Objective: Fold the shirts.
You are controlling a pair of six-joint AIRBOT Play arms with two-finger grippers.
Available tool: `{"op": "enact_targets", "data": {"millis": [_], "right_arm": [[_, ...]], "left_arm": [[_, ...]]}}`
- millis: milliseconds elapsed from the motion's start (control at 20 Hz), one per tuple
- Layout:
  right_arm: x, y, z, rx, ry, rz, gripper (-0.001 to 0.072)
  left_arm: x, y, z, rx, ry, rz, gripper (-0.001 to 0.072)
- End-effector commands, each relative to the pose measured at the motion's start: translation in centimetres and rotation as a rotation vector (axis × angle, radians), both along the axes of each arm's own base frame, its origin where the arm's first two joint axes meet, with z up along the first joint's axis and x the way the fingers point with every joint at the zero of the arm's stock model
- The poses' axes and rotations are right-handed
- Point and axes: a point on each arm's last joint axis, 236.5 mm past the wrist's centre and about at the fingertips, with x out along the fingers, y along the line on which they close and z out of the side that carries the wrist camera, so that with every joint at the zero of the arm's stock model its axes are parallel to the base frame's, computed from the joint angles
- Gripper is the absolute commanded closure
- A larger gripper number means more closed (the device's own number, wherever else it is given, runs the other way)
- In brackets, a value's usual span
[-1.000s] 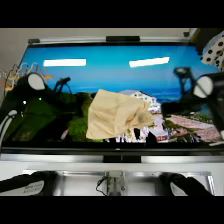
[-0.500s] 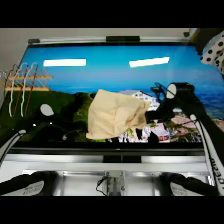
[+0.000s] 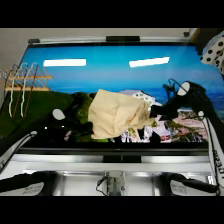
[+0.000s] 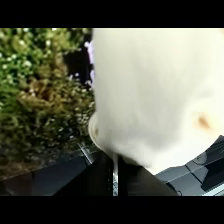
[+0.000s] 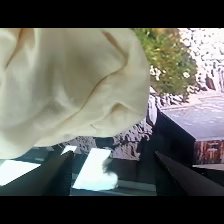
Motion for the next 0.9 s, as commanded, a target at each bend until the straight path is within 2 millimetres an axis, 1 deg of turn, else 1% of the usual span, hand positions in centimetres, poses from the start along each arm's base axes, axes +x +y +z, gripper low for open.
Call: {"op": "enact_targets", "data": {"millis": [0,100,250,350,400,450,500,550,600,650,700,750,800,850], "right_arm": [[1.2,0.3,-0.8,0.074,0.004,-0.091,0.0099],[1.1,1.4,-2.4,0.084,0.040,-0.078,0.0099],[0.8,2.3,-5.0,0.068,0.092,-0.062,0.0099],[1.0,2.9,-6.1,0.061,0.103,-0.076,0.0101],[1.2,3.0,-6.4,0.057,0.099,-0.081,0.0115],[1.4,3.1,-6.5,0.055,0.092,-0.080,0.0323],[1.5,3.2,-6.5,0.054,0.088,-0.084,0.0568],[1.4,3.3,-6.4,0.057,0.090,-0.088,0.0648],[1.3,3.3,-6.1,0.059,0.089,-0.077,0.0649],[1.4,3.3,-5.3,0.062,0.069,-0.046,0.0649],[1.8,3.1,-4.0,0.057,0.028,-0.002,0.0649],[2.5,2.7,-1.9,0.044,-0.038,0.054,0.0649],[3.6,2.0,1.1,0.013,-0.127,0.108,0.0649],[4.9,1.2,4.8,-0.028,-0.234,0.151,0.0649]], "left_arm": [[0.4,-0.7,0.7,-0.021,-0.035,-0.047,0.0669],[0.3,-0.8,1.2,-0.032,-0.069,-0.109,0.0670],[0.3,-0.9,1.7,-0.037,-0.080,-0.113,0.0670],[0.5,-0.8,2.2,-0.036,-0.101,-0.117,0.0670],[0.6,-0.7,2.4,-0.033,-0.113,-0.121,0.0670],[0.8,-0.7,2.7,-0.031,-0.128,-0.127,0.0670],[1.1,-0.7,3.0,-0.027,-0.143,-0.132,0.0671],[1.5,-0.6,3.4,-0.023,-0.161,-0.137,0.0671],[2.2,-0.5,3.9,-0.017,-0.183,-0.143,0.0671],[3.1,-0.3,4.8,-0.001,-0.221,-0.161,0.0672],[4.1,0.4,6.0,0.035,-0.274,-0.198,0.0673],[5.6,1.5,8.1,0.094,-0.349,-0.243,0.0673],[7.5,3.1,11.2,0.170,-0.441,-0.267,0.0674],[9.5,4.8,15.2,0.245,-0.542,-0.267,0.0674]]}}
